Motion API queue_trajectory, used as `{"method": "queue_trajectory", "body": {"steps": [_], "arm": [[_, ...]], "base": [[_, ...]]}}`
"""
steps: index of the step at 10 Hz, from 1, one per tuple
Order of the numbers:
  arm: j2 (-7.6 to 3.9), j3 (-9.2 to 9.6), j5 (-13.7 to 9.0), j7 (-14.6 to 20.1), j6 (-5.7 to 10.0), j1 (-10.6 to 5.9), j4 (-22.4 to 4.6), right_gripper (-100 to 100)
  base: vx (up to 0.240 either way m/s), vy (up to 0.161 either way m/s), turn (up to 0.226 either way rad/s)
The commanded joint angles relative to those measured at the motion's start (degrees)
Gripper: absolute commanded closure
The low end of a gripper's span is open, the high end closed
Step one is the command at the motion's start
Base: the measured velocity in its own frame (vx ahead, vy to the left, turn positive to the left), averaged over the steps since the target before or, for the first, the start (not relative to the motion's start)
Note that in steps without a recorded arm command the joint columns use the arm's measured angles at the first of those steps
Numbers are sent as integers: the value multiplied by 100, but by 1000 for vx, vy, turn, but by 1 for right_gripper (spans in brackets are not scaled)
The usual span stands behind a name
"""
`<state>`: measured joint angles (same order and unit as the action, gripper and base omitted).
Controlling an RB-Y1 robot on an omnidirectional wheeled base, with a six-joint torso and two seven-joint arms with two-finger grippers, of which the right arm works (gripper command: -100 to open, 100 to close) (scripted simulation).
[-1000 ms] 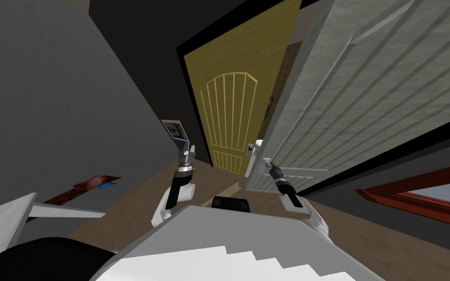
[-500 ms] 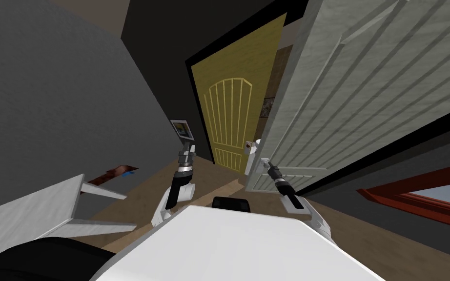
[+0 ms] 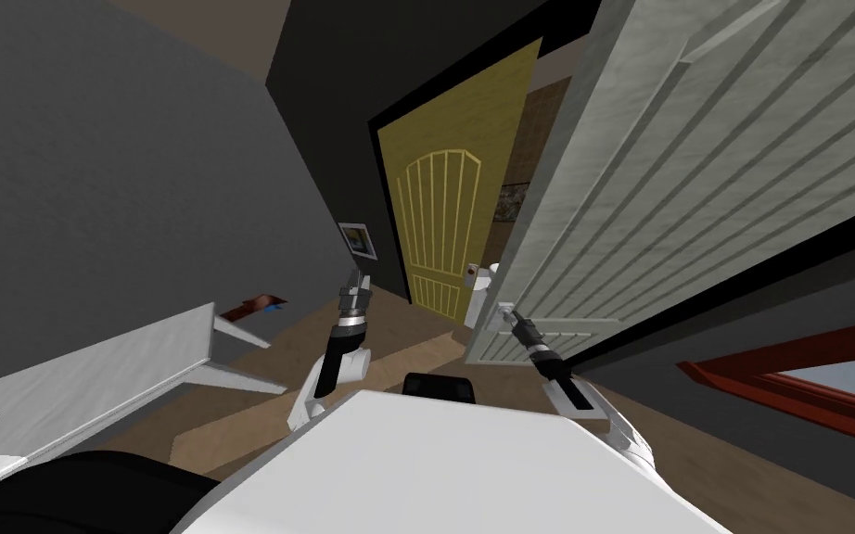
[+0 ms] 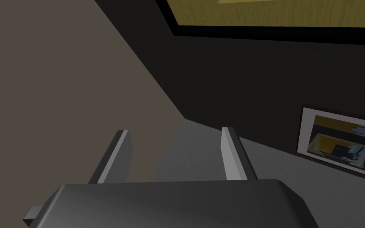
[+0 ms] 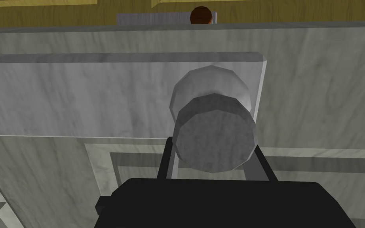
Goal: Pull the door open
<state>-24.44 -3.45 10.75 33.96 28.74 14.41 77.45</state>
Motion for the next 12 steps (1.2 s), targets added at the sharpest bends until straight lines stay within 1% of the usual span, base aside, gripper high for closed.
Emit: {"method": "queue_trajectory", "body": {"steps": [1,3,4,5,6,10,12], "arm": [[-87,91,31,128,164,170,97,100],[-216,154,58,266,329,298,144,100],[-199,80,41,203,262,227,76,100],[-302,111,74,314,463,342,54,100],[-327,117,81,339,511,367,53,100],[-555,172,148,569,951,592,41,100],[-647,194,175,661,1128,682,36,100]], "base": [[-208,-84,122],[-211,-84,109],[-103,-42,5],[-151,-65,117],[-231,-89,154],[-199,-101,124],[-193,-97,112]]}}
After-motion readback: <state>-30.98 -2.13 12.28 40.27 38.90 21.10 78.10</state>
